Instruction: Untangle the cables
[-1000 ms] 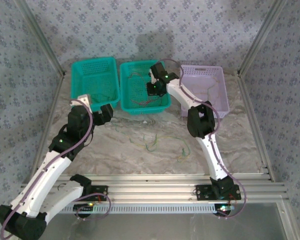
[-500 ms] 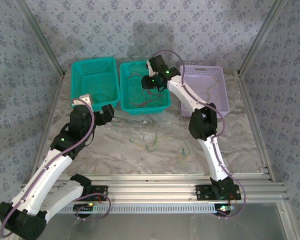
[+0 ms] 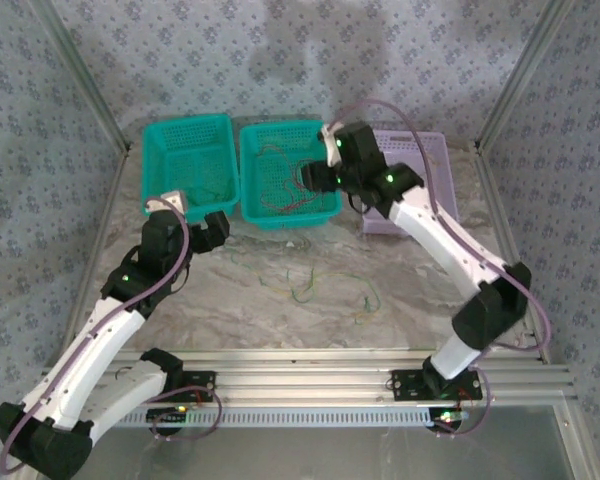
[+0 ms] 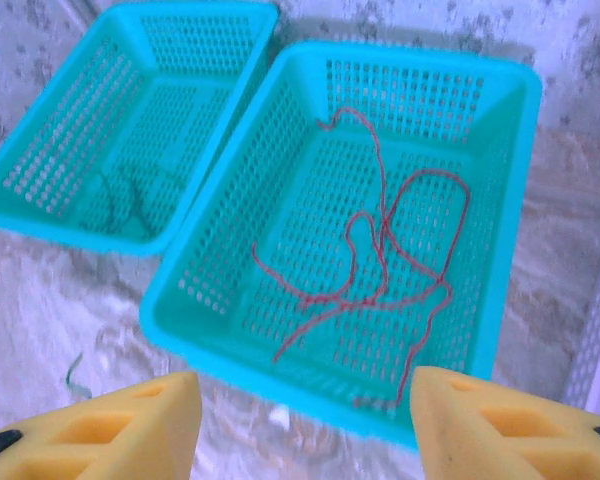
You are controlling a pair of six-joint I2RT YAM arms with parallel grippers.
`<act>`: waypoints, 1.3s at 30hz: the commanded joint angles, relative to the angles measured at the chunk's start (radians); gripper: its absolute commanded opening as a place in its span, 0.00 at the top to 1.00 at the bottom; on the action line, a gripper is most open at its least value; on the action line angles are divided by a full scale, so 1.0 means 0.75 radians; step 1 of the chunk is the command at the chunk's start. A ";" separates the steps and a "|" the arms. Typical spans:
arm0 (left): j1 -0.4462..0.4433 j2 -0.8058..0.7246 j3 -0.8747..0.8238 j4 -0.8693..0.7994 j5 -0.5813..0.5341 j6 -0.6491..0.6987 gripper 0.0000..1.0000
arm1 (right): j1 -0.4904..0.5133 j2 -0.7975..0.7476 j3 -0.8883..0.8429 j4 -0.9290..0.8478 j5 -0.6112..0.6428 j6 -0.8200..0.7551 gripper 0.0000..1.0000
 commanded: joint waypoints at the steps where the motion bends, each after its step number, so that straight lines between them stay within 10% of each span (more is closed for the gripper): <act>1: -0.010 0.037 0.085 -0.086 0.080 -0.095 0.00 | 0.051 -0.176 -0.243 0.066 0.068 -0.030 0.38; 13: -0.012 0.084 0.004 -0.156 0.174 -0.224 0.00 | 0.109 -0.576 -0.919 0.083 0.019 0.114 0.16; 39: -0.099 0.277 -0.183 -0.052 0.195 -0.337 0.00 | 0.126 -0.244 -1.090 0.155 0.159 0.173 0.05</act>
